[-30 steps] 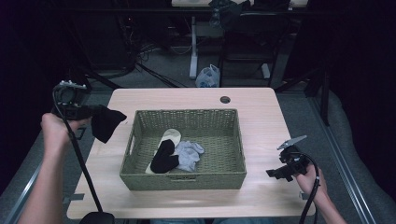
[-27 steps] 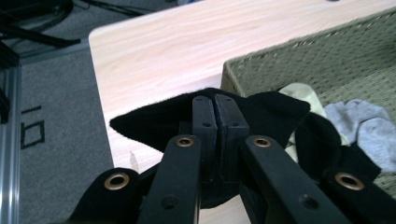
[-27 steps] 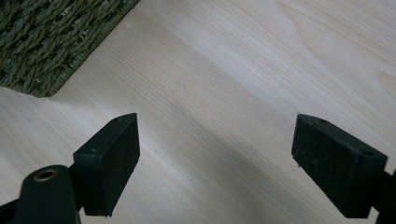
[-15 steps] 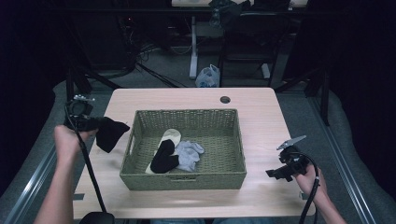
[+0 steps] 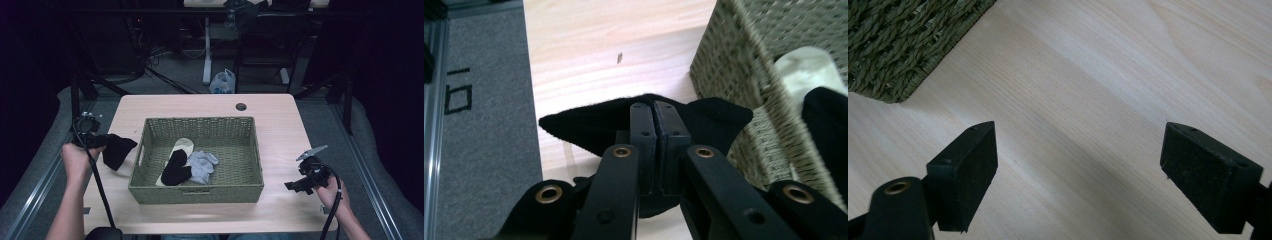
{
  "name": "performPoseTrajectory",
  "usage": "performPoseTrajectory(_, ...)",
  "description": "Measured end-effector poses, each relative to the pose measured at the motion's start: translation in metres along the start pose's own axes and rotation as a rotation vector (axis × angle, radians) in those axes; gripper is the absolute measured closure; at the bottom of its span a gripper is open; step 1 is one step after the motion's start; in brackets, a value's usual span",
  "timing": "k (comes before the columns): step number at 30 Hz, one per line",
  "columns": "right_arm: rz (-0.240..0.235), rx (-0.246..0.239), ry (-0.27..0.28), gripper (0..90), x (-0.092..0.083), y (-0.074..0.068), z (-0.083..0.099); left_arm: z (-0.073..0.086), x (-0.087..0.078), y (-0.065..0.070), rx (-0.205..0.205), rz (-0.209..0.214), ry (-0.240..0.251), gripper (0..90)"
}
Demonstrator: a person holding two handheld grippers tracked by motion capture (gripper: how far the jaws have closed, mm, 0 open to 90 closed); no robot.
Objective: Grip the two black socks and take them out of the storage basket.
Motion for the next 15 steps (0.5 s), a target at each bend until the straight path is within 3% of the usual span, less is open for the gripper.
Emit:
performPoseTrajectory(3,0.005,-0.002,-0.002,14.6,0.000,0.001,0.000,0.010,0.011,-0.004,-0.001,-0.008,-0.046,87.6)
performPoseTrajectory(9,-0.002,-0.004,-0.003,14.6,0.000,0.000,0.000,0.022,0.025,-0.009,-0.020,-0.020,-0.082,87.1)
performPoseTrajectory(15,0.005,0.000,0.000,14.6,0.000,0.000,0.000,0.041,0.046,-0.012,-0.044,-0.019,-0.152,86.3)
Point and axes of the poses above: each handheld gripper's, and its own axes: x roughly forward along the jaws, z roughly out of its underside, y roughly to its right, the point moved 10 cm from there along x, roughly forward along the jaws, and after that the axes turned 13 degrees about z, right-handed, at the moved point
